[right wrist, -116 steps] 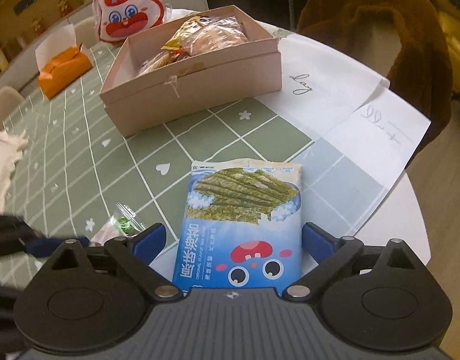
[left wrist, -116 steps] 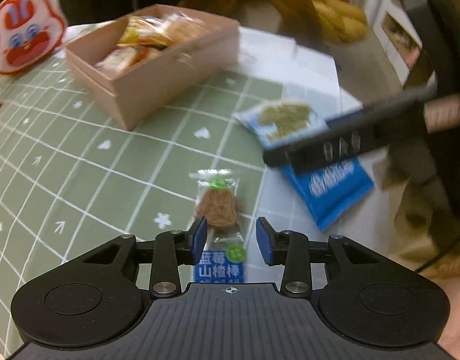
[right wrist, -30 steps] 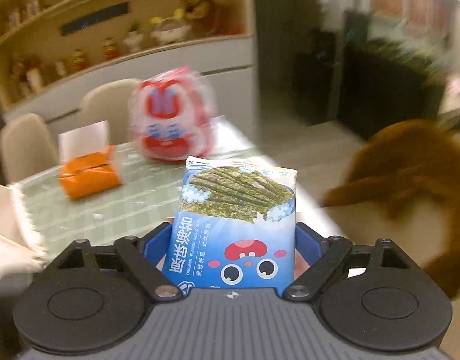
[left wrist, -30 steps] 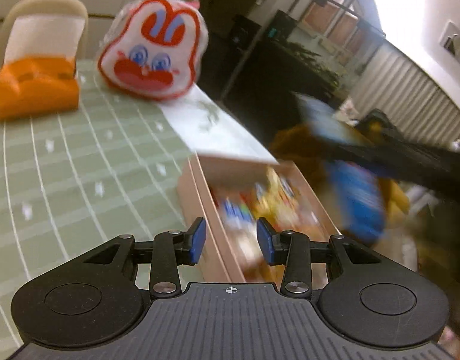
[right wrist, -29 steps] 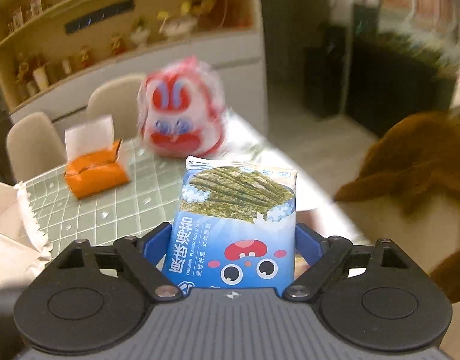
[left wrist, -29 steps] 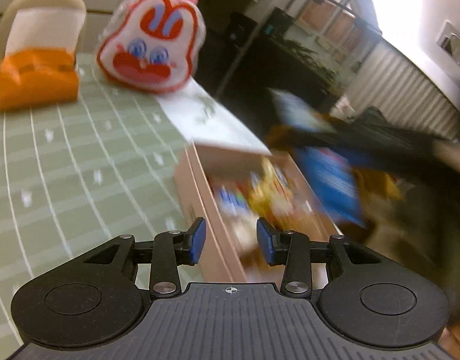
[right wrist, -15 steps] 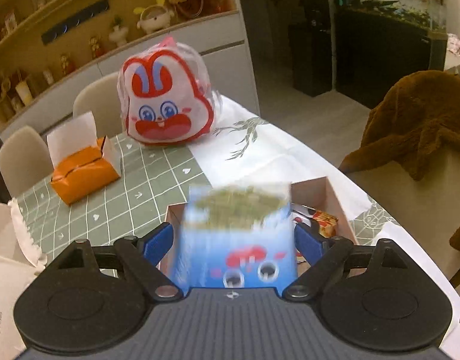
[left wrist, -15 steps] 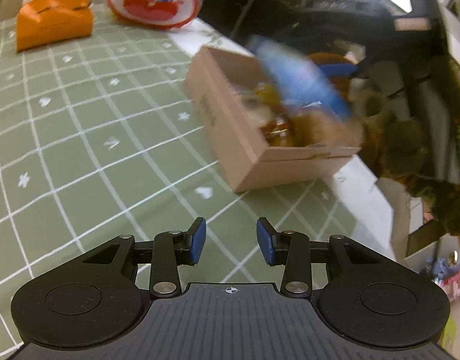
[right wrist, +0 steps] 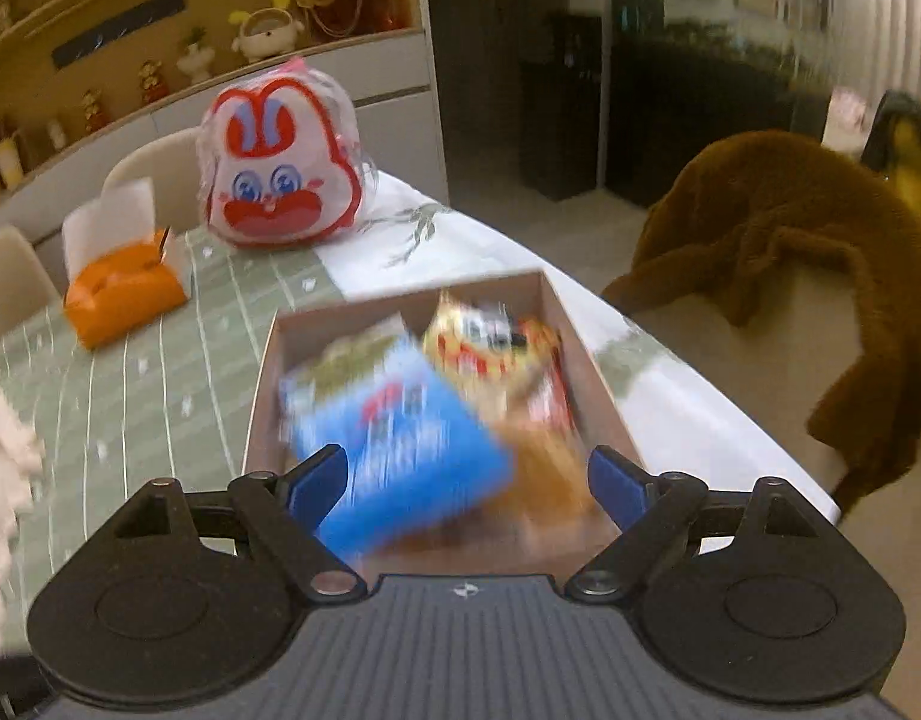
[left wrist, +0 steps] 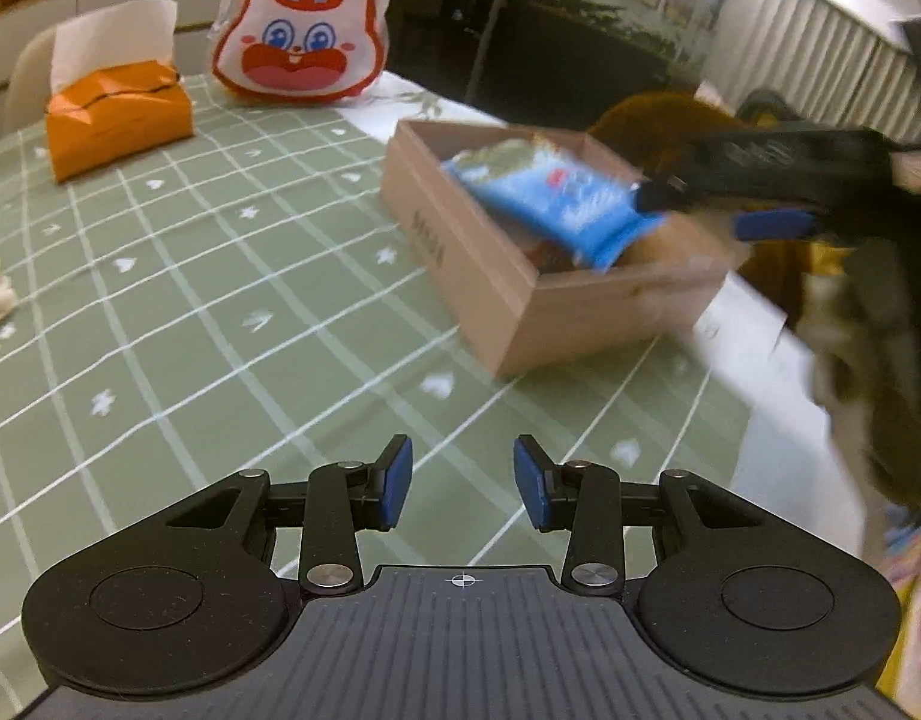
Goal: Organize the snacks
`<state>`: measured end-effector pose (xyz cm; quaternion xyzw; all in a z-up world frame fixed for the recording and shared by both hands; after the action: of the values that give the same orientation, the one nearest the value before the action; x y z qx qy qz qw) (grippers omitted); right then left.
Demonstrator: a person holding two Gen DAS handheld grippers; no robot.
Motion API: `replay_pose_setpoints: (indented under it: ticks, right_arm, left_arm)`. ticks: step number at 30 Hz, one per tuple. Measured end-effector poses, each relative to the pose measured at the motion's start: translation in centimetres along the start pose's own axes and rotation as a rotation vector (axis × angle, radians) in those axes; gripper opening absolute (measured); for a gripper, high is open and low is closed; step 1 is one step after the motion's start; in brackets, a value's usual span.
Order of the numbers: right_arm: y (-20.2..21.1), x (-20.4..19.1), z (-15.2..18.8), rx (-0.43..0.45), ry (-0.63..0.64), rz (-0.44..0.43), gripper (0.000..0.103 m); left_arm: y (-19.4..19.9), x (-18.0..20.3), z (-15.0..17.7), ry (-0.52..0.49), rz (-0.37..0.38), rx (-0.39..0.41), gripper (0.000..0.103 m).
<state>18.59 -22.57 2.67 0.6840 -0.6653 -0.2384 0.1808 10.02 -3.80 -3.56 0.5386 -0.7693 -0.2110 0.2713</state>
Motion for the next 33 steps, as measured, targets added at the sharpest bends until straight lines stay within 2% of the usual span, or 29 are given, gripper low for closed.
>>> replay_pose_setpoints:
  ticks: [4, 5, 8, 10, 13, 15, 17, 26, 33]
  right_arm:
    - [3.3, -1.1, 6.1, -0.002, 0.037, 0.029, 0.088]
    - [3.6, -1.4, 7.9, -0.014, 0.046, 0.031, 0.088]
    - [2.9, -2.2, 11.6, -0.092, 0.056, 0.041, 0.088]
    - [2.4, -2.4, 12.8, -0.124, 0.062, 0.051, 0.088]
    - [2.7, -1.8, 12.9, -0.070, 0.053, 0.118, 0.094]
    - [2.7, -0.9, 13.1, -0.046, 0.019, 0.160, 0.102]
    - [2.7, -0.3, 13.4, -0.024, -0.037, 0.137, 0.103]
    - [3.3, -0.2, 14.1, 0.074, -0.028, 0.152, 0.103]
    - [3.1, -0.1, 14.1, 0.074, -0.032, 0.152, 0.103]
  left_arm:
    - [0.0, -1.1, 2.4, -0.038, -0.069, -0.008, 0.042]
    - [0.0, -1.2, 2.6, -0.037, -0.076, 0.017, 0.042]
    - [-0.4, -1.0, 2.6, -0.072, -0.098, 0.060, 0.042]
    - [-0.8, -0.6, 2.6, -0.120, -0.102, 0.085, 0.043]
    - [-0.9, 0.0, 2.8, -0.178, -0.120, 0.122, 0.043]
    - [-0.8, -0.1, 3.0, -0.164, -0.120, 0.156, 0.043]
    - [-0.8, 0.1, 3.1, -0.176, -0.121, 0.174, 0.044]
    - [-1.9, 1.0, 2.4, -0.196, -0.109, 0.174, 0.043]
    - [-1.9, 0.8, 2.5, -0.187, -0.102, 0.176, 0.043]
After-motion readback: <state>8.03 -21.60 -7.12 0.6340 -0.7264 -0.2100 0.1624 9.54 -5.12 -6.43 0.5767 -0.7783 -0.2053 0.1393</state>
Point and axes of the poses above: each gripper's, at about its wrist camera, not at the fingertips, and y roughly against the way its jaws point, x to its right, z to its underside, the point moved 10 cm from there along -y, roughly the way its jaws point, and after that the axes turned 9 degrees about x, right-handed, at the moved point
